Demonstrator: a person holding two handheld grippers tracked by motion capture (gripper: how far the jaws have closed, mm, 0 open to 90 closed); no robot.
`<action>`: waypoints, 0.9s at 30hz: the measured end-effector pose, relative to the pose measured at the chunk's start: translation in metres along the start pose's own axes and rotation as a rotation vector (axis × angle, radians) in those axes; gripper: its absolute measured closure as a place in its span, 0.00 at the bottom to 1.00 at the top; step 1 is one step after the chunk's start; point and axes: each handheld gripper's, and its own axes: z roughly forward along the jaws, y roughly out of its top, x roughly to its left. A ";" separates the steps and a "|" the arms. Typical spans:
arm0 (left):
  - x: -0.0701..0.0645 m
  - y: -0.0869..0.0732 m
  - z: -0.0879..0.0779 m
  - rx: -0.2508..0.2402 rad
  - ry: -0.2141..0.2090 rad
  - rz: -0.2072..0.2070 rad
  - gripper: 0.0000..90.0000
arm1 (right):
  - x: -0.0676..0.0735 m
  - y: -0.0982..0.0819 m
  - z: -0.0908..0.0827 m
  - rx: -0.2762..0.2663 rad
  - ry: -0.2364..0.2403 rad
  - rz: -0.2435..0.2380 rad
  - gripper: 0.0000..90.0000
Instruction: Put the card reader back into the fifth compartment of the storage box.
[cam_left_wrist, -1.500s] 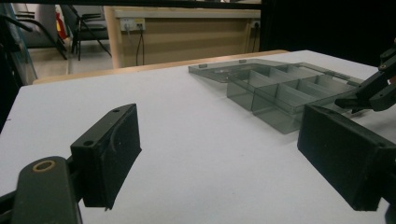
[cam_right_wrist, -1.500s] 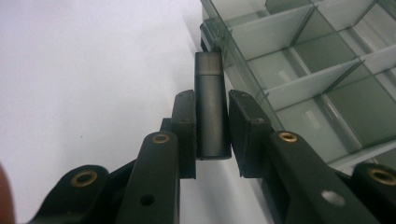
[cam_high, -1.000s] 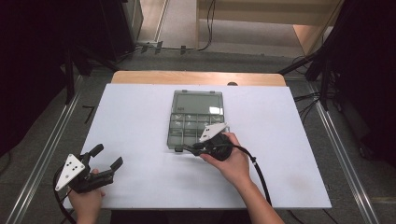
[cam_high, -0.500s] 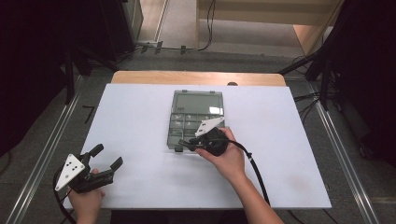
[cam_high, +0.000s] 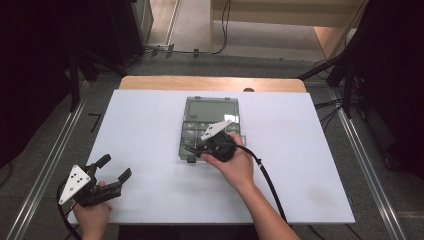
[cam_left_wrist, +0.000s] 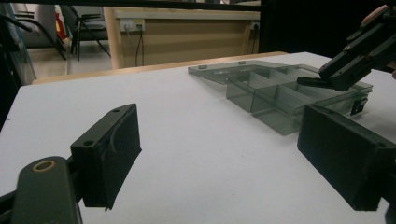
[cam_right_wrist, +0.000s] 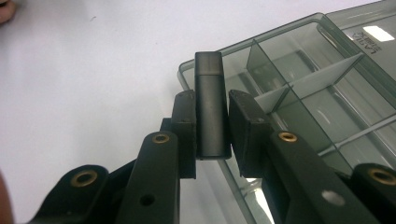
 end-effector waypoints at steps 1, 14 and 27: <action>0.000 0.000 0.000 0.001 0.000 0.001 0.15 | 0.000 0.001 0.001 0.002 -0.003 0.008 0.79; 0.000 0.000 0.000 0.001 0.000 0.000 0.15 | -0.006 0.011 0.015 -0.003 -0.047 0.110 0.78; 0.001 0.000 0.000 0.002 -0.002 0.000 0.15 | -0.010 -0.001 0.004 -0.074 -0.047 0.120 0.03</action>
